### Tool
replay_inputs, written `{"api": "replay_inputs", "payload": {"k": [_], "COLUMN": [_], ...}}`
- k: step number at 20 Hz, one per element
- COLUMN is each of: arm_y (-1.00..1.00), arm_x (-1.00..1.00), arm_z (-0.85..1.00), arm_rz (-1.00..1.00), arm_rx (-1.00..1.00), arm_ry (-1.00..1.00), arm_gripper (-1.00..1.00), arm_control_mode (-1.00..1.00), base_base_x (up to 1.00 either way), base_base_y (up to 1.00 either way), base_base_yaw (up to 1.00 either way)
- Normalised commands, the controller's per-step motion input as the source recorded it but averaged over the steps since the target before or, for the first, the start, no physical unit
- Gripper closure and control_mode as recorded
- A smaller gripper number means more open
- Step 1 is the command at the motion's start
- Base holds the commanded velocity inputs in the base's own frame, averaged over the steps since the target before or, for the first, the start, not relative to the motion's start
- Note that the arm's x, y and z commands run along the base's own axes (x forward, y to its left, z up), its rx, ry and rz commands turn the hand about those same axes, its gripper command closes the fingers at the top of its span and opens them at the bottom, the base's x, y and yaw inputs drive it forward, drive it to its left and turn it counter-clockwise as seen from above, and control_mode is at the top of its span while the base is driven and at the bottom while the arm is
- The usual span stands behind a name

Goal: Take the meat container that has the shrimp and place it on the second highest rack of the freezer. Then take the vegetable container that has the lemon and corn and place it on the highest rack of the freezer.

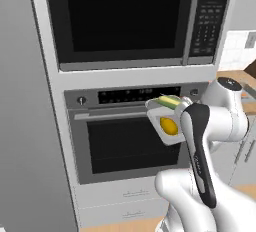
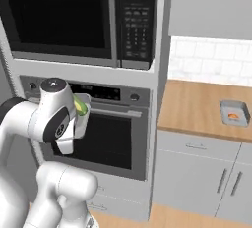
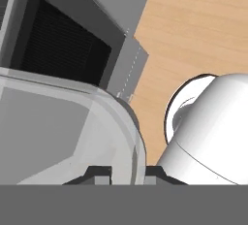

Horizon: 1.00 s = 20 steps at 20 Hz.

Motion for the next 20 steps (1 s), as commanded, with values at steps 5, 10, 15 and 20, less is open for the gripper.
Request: {"api": "replay_inputs", "payload": {"k": [5, 10, 15, 20], "arm_y": [0.0, 0.0, 0.0, 0.0], "arm_x": [0.0, 0.0, 0.0, 0.0], "arm_z": [0.0, 0.0, 0.0, 0.0], "arm_rz": [0.0, 0.0, 0.0, 0.0], "arm_rx": [0.0, 0.0, 0.0, 0.0], "arm_ry": [0.0, 0.0, 0.0, 0.0], "arm_gripper": [1.0, 1.0, 1.0, 1.0], "arm_control_mode": [1.0, 1.0, 1.0, 1.0], "base_base_x": [-0.26, -0.48, -0.36, 0.0], "base_base_y": [1.0, 0.96, 0.98, 0.98], "base_base_yaw": [0.0, 0.0, 0.0, 0.0]}}
